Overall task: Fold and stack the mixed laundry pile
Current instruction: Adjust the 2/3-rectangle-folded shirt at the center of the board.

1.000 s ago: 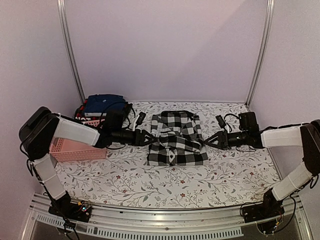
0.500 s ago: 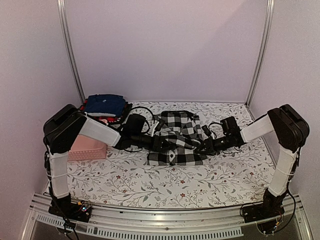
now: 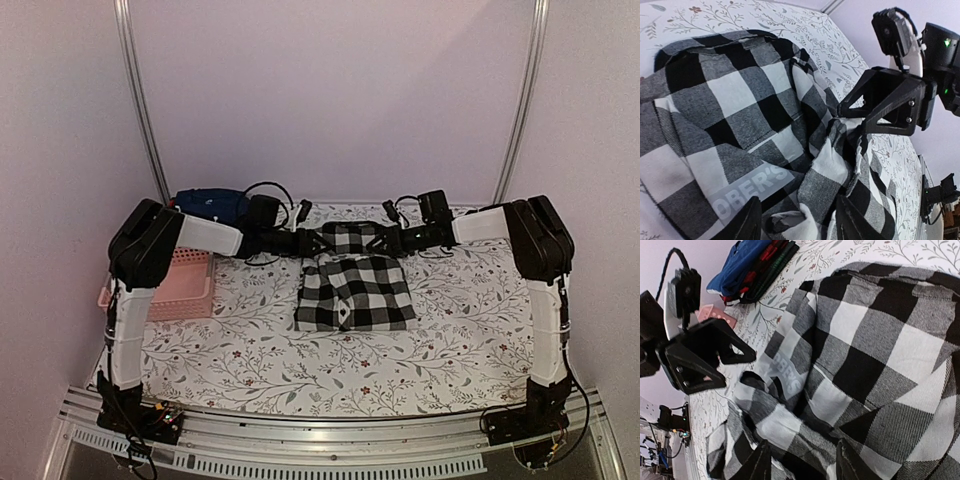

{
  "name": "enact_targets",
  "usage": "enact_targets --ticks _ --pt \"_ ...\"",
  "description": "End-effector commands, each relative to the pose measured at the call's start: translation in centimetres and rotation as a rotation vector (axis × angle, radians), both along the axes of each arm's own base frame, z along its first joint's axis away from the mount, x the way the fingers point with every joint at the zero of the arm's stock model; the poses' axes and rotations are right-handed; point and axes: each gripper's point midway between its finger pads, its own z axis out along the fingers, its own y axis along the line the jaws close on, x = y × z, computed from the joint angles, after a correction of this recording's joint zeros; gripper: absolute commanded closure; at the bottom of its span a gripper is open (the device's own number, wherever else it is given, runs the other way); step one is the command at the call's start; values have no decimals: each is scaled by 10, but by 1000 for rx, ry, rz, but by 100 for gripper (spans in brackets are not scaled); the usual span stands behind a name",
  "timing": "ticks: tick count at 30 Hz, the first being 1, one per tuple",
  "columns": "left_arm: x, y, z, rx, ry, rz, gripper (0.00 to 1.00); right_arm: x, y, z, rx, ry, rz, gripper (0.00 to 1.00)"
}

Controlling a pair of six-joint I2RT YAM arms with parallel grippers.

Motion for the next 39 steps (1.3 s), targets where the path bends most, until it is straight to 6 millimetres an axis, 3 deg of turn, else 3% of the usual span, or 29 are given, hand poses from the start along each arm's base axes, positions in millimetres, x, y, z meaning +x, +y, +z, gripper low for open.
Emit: enact_targets --ticks 1,4,7,11,14,17,23,27,30,33,39 --pt "-2 12 41 26 -79 18 46 -22 -10 -1 -15 41 12 51" --pt "-27 19 61 9 -94 13 40 -45 -17 39 8 -7 13 44" --pt "-61 17 70 17 -102 -20 33 -70 -22 66 28 -52 19 38" --pt "-119 -2 68 -22 -62 -119 15 -112 -16 78 77 -43 74 35" --pt "-160 -25 62 -65 -17 -215 11 -151 -1 66 126 30 129 35" --pt "-180 -42 44 -70 20 -264 10 -175 17 55 162 80 179 36" --pt "-176 -39 -4 -80 119 -248 11 -163 20 -15 101 200 129 39" --pt "-171 -25 -41 -79 205 -213 12 -158 3 -72 53 324 65 41" --pt "-175 -16 -48 -57 214 -203 12 -173 -13 -105 27 414 33 42" --pt "-172 -9 -25 -41 151 -193 11 -185 -12 -89 73 395 83 42" --pt "-155 -17 34 -45 7 -203 1 -163 2 14 187 166 145 40"
